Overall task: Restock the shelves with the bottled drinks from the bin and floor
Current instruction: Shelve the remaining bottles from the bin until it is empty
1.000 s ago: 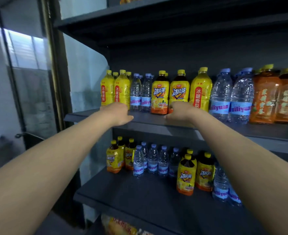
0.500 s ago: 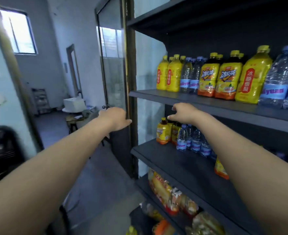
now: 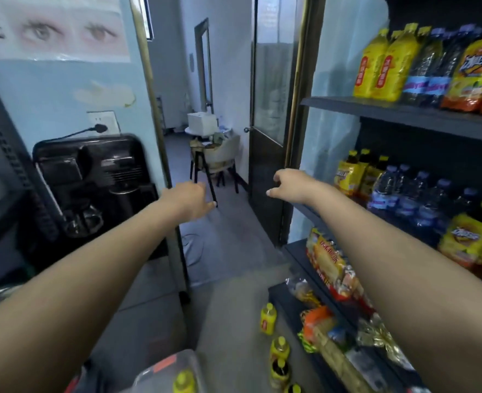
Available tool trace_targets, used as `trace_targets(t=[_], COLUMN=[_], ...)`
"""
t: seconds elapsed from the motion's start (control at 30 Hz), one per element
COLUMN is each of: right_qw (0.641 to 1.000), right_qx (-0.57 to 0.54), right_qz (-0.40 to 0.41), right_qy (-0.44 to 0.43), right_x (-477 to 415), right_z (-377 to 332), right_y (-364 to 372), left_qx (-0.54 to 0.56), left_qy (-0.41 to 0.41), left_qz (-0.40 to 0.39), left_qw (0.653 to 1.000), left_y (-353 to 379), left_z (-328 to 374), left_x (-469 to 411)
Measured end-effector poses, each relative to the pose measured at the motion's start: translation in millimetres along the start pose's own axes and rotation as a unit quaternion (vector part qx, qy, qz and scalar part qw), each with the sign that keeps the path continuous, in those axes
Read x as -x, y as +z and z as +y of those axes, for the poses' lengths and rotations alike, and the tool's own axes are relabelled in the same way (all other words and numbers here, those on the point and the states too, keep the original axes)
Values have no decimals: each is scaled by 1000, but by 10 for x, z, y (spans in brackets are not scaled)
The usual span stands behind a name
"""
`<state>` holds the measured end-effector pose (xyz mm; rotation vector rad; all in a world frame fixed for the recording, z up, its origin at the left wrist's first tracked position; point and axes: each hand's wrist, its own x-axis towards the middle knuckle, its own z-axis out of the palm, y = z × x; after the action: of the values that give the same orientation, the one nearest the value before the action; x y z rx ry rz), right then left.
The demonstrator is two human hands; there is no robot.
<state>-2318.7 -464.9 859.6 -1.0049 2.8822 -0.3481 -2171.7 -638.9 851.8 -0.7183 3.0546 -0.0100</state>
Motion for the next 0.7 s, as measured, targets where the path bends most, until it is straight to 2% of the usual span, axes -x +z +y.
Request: trace_targets(t=[0.43,0.7], right_qw=[994,984], right_qx=[-8,13], right_qz=[-105,-161], right_qy=[-40,-72], right_x=[581,455], right_z=[-1341,-1825], right_y=[1266,1998], left_qx=[35,57], left_qy=[-72,-141], left_qz=[-45,-97], left_qw=[996,984], left_y=[783,1351], left_z=[-1148,-1682], left_x=[1347,1429])
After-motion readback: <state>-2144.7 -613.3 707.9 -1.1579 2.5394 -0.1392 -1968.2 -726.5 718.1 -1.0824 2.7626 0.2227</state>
